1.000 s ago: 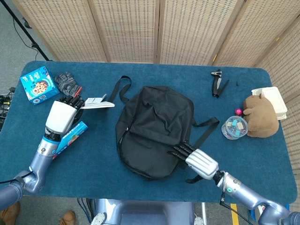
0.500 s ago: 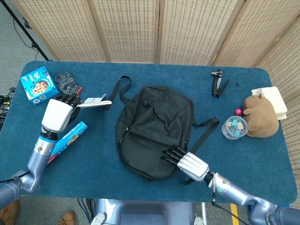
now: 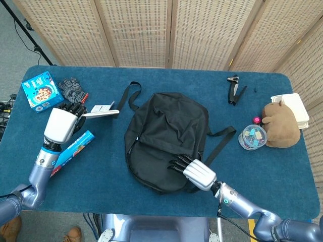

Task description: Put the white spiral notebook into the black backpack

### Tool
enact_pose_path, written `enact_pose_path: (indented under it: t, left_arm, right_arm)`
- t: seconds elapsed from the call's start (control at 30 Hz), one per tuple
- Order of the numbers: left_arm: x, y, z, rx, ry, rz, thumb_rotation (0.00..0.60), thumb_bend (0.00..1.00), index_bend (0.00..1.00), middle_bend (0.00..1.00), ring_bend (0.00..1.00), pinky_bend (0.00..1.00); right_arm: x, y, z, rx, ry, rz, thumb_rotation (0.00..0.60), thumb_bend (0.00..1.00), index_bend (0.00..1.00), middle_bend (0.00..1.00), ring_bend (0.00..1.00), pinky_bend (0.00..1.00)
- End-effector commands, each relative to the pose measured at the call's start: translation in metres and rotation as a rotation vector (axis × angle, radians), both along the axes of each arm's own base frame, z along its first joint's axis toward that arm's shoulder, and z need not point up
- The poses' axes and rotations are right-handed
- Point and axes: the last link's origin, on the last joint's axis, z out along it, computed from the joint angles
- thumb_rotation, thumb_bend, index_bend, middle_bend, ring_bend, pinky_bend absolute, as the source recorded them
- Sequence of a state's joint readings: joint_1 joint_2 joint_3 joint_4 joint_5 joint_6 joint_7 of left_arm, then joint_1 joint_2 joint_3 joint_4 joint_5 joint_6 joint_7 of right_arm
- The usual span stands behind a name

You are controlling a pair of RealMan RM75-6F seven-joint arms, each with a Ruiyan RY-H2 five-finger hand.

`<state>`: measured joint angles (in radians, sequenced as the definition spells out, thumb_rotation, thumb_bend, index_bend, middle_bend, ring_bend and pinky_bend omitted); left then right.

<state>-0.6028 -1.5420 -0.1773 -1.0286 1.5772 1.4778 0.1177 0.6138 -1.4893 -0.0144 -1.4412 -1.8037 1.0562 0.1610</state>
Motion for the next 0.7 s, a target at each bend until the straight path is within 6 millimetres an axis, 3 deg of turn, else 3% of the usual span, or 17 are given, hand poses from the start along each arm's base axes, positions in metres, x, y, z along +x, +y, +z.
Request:
enact_pose_path:
  t: [0.03, 0.17, 0.33, 0.7]
  left_arm:
    - [-0.001, 0.0, 0.0, -0.001, -0.003, 0.002, 0.6, 0.45, 0.74, 0.53, 0.57, 0.69]
    - [-0.004, 0.0, 0.001, -0.001, -0.001, 0.005, 0.6, 0.45, 0.74, 0.53, 0.57, 0.69]
    - [-0.007, -0.001, 0.004, 0.003, -0.001, 0.007, 0.6, 0.45, 0.74, 0.53, 0.57, 0.69]
    - [-0.014, -0.004, 0.008, 0.004, -0.013, 0.009, 0.6, 0.45, 0.74, 0.53, 0.57, 0.69]
  right_arm:
    - [0.003, -0.003, -0.004, -0.012, -0.029, -0.024, 0.6, 0.14, 0.22, 0.22, 0.13, 0.29]
    - [0.008, -0.007, -0.01, -0.009, -0.068, -0.071, 0.6, 0.32, 0.33, 0.3, 0.22, 0.39]
    - [0.017, -0.008, -0.012, 0.009, -0.135, -0.124, 0.6, 0.47, 0.39, 0.37, 0.27, 0.43]
    - [0.028, -0.016, -0.013, 0.031, -0.228, -0.227, 0.6, 0.5, 0.56, 0.5, 0.37, 0.48]
